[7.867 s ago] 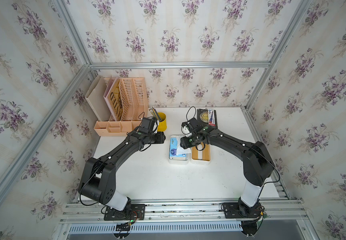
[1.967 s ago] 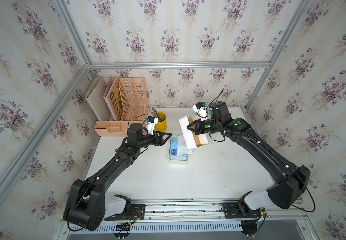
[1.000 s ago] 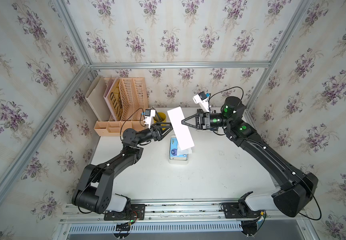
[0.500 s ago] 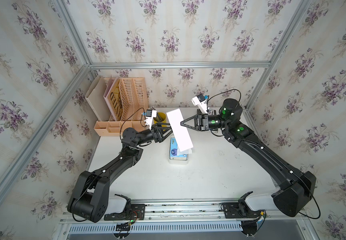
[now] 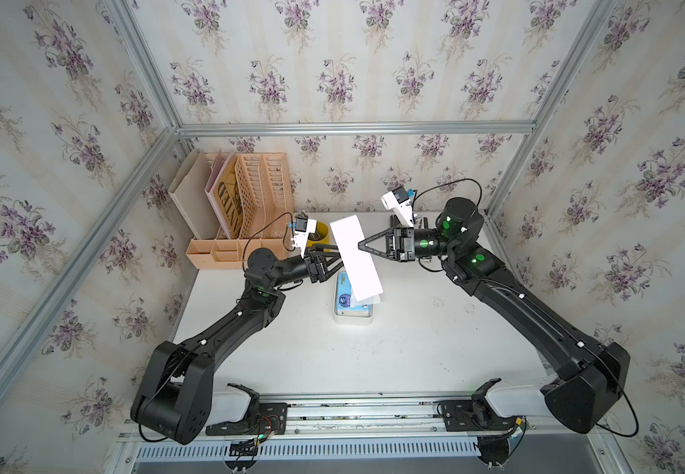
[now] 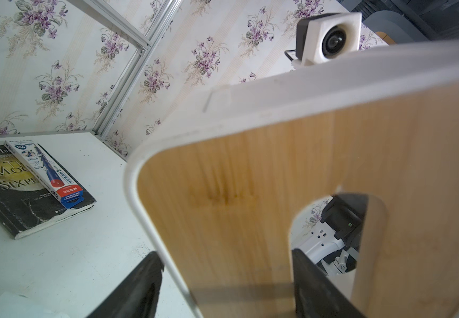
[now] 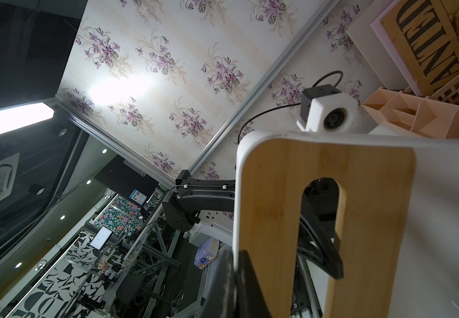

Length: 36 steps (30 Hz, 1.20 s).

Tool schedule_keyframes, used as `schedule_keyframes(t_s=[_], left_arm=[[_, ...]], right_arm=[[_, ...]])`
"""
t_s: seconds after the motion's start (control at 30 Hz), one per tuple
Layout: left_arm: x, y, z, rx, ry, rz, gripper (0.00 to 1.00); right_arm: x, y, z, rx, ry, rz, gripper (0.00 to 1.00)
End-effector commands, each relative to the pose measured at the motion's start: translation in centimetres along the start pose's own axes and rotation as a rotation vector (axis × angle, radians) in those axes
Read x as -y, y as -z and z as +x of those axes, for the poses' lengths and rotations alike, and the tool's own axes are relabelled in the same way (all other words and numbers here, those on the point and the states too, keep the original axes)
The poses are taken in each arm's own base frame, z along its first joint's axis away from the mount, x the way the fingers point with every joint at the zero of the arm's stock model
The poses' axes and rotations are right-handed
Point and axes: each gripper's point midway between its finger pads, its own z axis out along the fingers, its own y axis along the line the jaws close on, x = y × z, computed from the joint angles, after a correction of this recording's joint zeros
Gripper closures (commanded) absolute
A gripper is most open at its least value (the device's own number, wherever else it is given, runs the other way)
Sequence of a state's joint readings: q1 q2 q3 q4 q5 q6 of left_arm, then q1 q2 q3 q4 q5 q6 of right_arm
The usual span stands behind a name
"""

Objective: Put the tissue paper into the tissue box
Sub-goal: Close the box lid on the tissue box.

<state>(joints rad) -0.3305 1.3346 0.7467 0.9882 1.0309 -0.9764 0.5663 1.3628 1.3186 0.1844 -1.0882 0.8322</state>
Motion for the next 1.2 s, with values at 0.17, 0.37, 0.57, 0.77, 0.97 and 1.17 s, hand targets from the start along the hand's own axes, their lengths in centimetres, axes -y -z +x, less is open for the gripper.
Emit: schedule_keyframes(t_s=[0.17,0.37,0.57,0.77,0.97,1.17], left_arm=[[0.2,0.0,-0.1,-0.006,-0.031,-0.002,0.33],[0.2,-0.1,-0.2,-0.002,-0.036,-0.004,0.37],[0.4,-0.1,-0.3,-0.003,-0.035,0.004,0.44],[0.3,0.0,-0.1,-0.010,-0.034,-0.009,0.62],[0.0,0.3,0.5,-0.058,-0.038,-0.065,0.65],[-3.1,1.4,2.4,-0.218,0.019,-0.318,0.67]], right_arm=[[-0.7,0.1,-0.7,0.022,0.075,0.000,1.00],[-0.7,0.0,-0.1,0.008,0.060,-0.031,1.00],[-0.9,0.0,0.1,0.005,0.063,-0.042,1.00],[-0.7,0.1,0.0,0.010,0.065,-0.030,0.91],[-0.1,0.6,0.0,0.015,0.065,0.011,0.56],[1.8,3.6,-0.3,0.082,0.078,0.147,0.33]])
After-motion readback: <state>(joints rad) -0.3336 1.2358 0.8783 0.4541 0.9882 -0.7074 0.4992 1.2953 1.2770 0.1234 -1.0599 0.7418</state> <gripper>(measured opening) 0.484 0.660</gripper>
